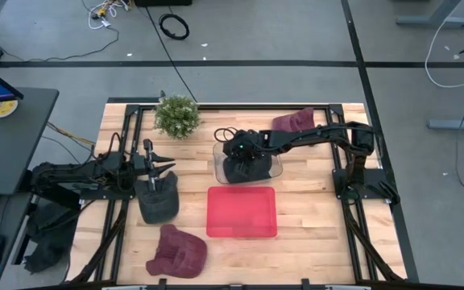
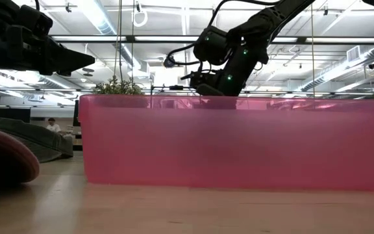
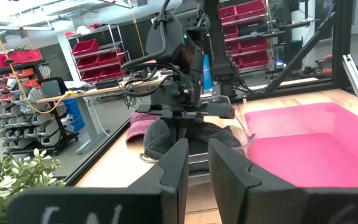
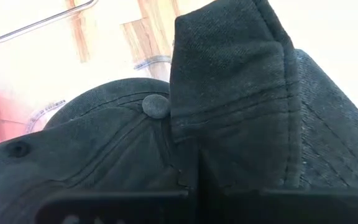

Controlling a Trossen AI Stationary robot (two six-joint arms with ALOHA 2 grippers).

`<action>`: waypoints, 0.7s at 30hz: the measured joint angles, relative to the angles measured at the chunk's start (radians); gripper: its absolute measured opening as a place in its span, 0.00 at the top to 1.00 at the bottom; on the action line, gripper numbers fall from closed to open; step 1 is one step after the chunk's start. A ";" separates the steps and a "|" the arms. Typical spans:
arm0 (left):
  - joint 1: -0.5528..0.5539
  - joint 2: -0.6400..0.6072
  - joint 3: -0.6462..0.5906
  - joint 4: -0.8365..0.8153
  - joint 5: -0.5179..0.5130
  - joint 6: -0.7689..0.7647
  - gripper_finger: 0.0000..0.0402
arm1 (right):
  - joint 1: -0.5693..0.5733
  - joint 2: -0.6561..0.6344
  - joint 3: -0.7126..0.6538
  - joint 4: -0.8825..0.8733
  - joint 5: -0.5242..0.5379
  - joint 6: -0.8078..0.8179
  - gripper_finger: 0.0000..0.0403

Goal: Pick & Place hat
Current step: Put the top black cap into the transparent bin

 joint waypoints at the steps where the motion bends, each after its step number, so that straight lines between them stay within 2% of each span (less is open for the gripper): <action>1: 0.000 0.000 0.000 0.000 0.000 0.000 0.83 | 0.004 -0.008 -0.001 0.002 0.002 -0.002 0.98; 5: 0.000 0.000 0.000 0.000 0.000 0.000 0.83 | 0.017 -0.028 -0.003 0.016 0.002 -0.004 0.91; 16: 0.000 0.000 0.000 0.000 0.000 0.000 0.83 | 0.059 -0.145 -0.008 0.021 -0.013 0.005 0.63; 19: 0.000 0.000 0.000 0.000 0.000 0.000 0.83 | 0.058 -0.188 -0.007 0.023 0.022 0.029 0.60; 21: 0.000 0.000 0.000 -0.001 0.000 0.000 0.83 | 0.058 -0.216 -0.007 0.019 0.088 0.057 0.60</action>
